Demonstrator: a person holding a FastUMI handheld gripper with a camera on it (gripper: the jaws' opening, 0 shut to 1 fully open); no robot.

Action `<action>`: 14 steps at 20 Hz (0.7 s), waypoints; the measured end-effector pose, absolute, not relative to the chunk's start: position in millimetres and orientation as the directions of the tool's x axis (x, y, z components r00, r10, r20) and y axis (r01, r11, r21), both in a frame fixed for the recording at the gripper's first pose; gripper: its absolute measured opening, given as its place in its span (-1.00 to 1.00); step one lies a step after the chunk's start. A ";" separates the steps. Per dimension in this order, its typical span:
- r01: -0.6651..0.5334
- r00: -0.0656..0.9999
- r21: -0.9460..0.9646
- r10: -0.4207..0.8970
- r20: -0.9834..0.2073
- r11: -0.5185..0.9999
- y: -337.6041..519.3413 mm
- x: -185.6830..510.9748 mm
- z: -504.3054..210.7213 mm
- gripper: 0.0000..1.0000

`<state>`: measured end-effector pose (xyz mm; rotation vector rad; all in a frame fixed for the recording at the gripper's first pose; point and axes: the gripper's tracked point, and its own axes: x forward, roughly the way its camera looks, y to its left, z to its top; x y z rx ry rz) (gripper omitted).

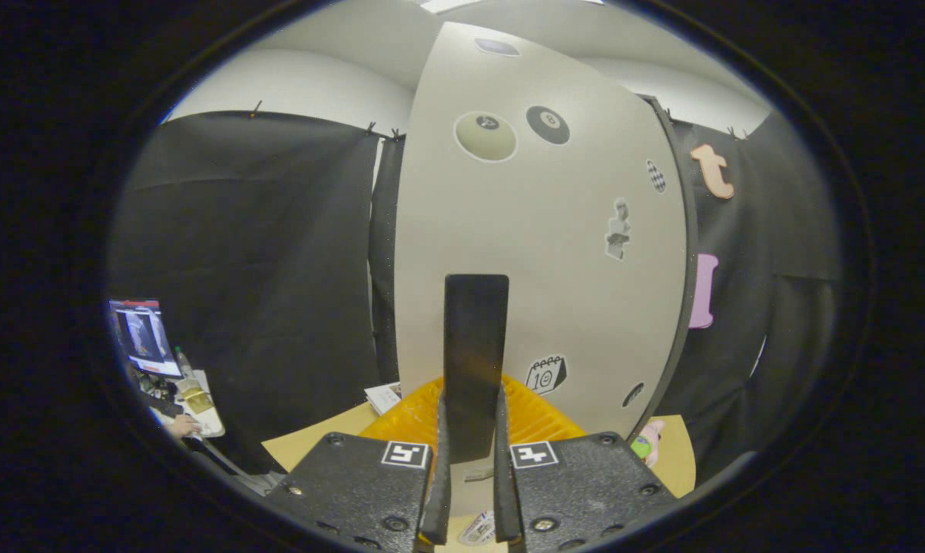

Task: Open the shoe cabinet door, grab the shoes and put them into the shoe cabinet, then close the shoe cabinet door.

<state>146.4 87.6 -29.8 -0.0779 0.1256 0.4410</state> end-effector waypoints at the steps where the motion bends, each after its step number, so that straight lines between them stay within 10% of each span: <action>1: -0.425 0.900 -0.053 0.415 -0.134 0.904 85.2 145.1 -29.3 -0.49; 14: -0.292 0.955 -0.047 0.289 -0.064 0.955 19.5 129.3 -24.3 -0.60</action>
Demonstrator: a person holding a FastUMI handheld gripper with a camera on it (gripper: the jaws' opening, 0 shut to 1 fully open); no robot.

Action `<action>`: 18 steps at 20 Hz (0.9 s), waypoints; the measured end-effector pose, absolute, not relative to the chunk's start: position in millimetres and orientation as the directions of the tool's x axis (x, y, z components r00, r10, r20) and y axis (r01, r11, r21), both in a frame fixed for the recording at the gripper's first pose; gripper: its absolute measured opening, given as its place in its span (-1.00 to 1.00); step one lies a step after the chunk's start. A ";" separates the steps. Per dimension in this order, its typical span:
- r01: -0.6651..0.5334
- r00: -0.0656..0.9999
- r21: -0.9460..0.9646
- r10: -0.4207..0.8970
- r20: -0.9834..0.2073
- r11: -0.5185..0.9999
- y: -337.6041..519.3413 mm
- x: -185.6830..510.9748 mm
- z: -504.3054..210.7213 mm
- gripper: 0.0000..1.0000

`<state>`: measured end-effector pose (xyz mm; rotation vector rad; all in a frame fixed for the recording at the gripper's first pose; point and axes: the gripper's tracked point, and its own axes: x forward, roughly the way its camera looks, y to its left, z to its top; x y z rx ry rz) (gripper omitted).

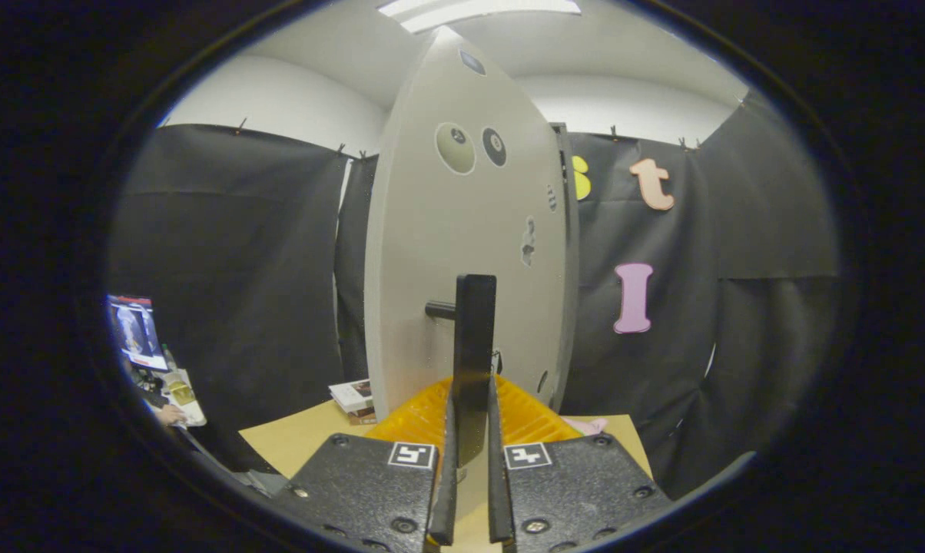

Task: Open the shoe cabinet door, grab the shoes and put them into the shoe cabinet, then close the shoe cabinet door.

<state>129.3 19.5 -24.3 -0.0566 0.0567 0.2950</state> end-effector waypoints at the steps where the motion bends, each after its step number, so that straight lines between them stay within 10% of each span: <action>1: -0.269 0.962 -0.048 0.266 -0.063 0.962 10.5 129.4 -23.7 -0.64; 7: -0.117 0.993 -0.025 0.116 -0.031 0.993 -53.4 140.1 -20.1 -0.92; 18: -0.068 0.997 -0.034 0.069 0.029 0.997 -65.1 99.9 -16.1 -0.77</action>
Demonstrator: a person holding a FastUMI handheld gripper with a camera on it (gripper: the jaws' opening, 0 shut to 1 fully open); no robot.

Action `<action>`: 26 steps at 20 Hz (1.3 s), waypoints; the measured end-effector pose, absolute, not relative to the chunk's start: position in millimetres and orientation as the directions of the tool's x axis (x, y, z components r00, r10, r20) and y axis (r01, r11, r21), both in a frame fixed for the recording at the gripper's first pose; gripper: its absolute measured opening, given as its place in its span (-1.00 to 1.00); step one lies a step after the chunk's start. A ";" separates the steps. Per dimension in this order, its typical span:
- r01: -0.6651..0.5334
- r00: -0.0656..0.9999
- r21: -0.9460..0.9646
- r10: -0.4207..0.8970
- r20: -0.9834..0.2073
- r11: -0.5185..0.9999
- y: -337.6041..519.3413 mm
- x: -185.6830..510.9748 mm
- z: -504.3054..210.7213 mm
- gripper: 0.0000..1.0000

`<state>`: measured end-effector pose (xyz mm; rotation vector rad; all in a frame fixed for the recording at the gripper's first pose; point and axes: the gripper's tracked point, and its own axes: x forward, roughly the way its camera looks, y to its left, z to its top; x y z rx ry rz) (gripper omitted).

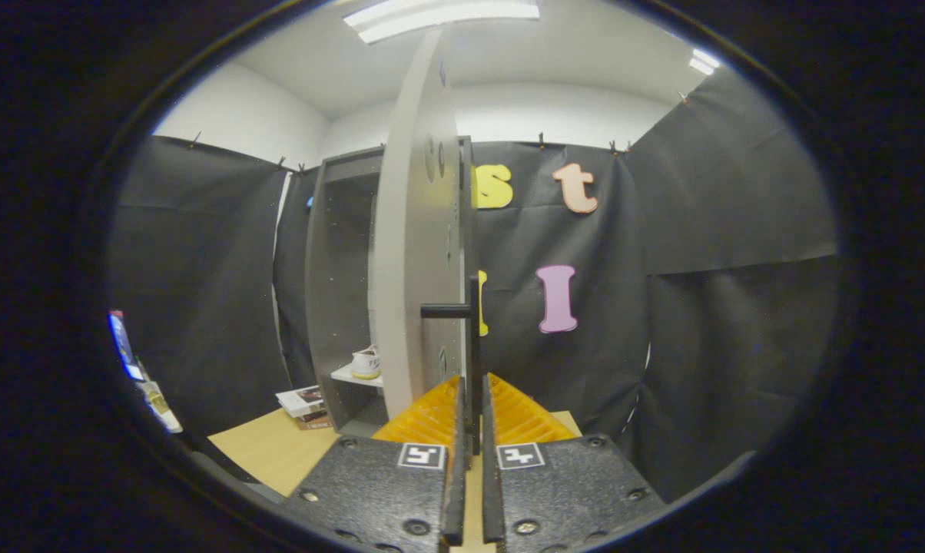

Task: Open the shoe cabinet door, grab the shoes and put them into the shoe cabinet, then close the shoe cabinet door.

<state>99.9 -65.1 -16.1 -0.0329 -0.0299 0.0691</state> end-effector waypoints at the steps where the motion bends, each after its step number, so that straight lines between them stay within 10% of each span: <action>1: -0.046 0.997 -0.045 0.048 0.064 0.998 -65.0 77.0 -11.8 -0.29; 5: -0.027 0.991 -0.052 0.033 0.130 0.998 -46.2 26.8 -11.1 1.00; 26: -0.189 0.974 -0.062 0.180 -0.135 0.980 139.1 110.0 -236.5 1.00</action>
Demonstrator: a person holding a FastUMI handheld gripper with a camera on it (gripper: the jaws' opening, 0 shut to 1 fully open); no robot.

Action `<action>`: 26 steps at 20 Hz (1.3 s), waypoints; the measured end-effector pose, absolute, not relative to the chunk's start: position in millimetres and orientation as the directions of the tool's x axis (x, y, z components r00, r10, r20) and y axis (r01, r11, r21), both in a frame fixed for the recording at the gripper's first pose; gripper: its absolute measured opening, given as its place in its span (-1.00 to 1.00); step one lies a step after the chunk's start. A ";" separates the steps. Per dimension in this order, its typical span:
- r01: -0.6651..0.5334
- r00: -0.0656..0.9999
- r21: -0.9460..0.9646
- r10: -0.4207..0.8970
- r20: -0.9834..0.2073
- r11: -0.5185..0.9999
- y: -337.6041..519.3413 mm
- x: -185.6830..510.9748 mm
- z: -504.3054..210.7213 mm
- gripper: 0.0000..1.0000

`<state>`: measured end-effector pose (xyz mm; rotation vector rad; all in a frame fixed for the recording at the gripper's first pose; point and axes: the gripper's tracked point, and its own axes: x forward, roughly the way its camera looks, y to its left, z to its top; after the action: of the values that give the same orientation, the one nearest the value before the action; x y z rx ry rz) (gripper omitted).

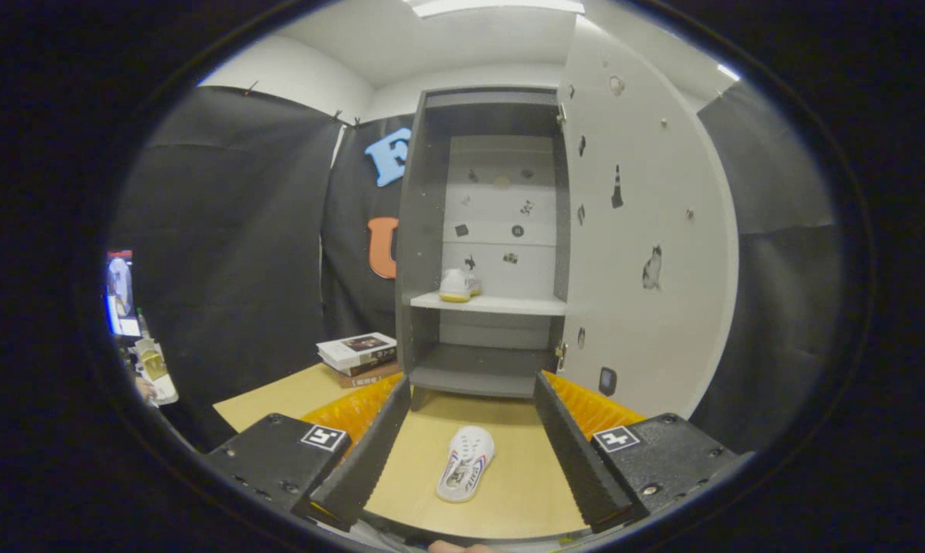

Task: Open the shoe cabinet door, grab the shoes and put them into the shoe cabinet, then close the shoe cabinet door.

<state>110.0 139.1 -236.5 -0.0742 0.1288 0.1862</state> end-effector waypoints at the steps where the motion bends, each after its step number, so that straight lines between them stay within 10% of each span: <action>1: -0.189 0.972 -0.061 0.178 -0.155 0.980 144.0 116.8 -253.7 1.00; 21: 0.005 0.815 0.045 0.022 -0.579 0.999 186.6 220.4 -500.6 0.75; 26: 0.129 0.790 0.109 -0.035 -0.612 0.986 175.6 243.5 -515.5 -0.09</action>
<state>243.5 175.6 -515.5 0.1484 0.6547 -0.0886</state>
